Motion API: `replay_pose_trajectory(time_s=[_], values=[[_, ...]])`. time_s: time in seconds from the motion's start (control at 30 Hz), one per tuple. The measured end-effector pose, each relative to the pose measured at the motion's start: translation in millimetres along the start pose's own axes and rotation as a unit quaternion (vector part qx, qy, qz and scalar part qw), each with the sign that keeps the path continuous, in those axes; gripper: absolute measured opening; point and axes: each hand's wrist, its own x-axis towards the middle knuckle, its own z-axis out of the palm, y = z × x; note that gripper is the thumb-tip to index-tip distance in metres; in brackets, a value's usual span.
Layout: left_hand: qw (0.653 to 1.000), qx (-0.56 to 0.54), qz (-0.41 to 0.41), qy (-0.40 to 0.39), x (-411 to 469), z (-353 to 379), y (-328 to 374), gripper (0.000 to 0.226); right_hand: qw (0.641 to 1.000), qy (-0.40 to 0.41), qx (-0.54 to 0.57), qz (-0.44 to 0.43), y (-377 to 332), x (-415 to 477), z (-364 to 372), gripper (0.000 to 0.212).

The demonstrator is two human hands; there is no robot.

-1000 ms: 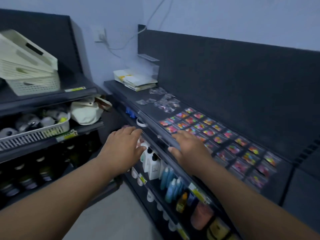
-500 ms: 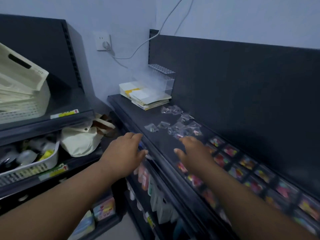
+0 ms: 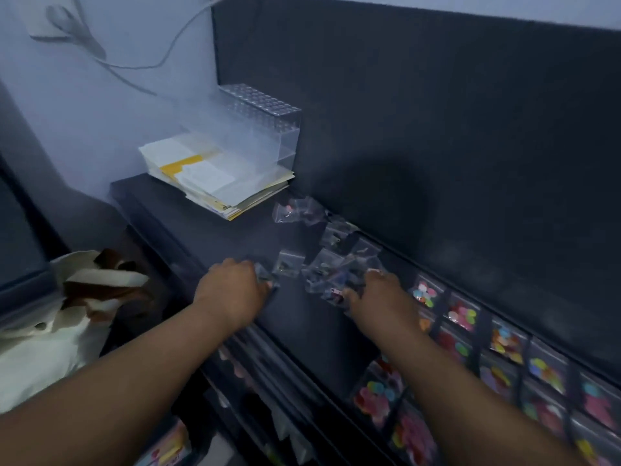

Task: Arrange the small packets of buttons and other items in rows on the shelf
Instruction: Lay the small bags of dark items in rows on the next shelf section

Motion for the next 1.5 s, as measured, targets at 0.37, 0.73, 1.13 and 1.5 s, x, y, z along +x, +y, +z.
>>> replay_pose_trajectory(time_s=[0.37,0.73,1.13,1.5], values=[[0.965,-0.003,0.098,-0.244,91.2,-7.6,6.2,0.030,0.987,-0.029,0.103,0.116,-37.2,21.1,8.6,0.030],[0.897,-0.287,0.169,-0.291,101.4,-38.1,21.3,0.015,0.905,0.110,0.393,0.116,-33.7,8.9,5.8,0.022],[0.746,-0.505,0.097,-0.424,51.7,-23.6,79.2,0.027,0.741,0.096,0.652,0.127,-18.5,-60.8,-30.2,0.022],[0.686,-0.477,0.184,-0.518,-91.4,9.4,156.7,0.020,0.703,0.140,0.675,0.175,64.2,-190.2,-40.6,0.024]])
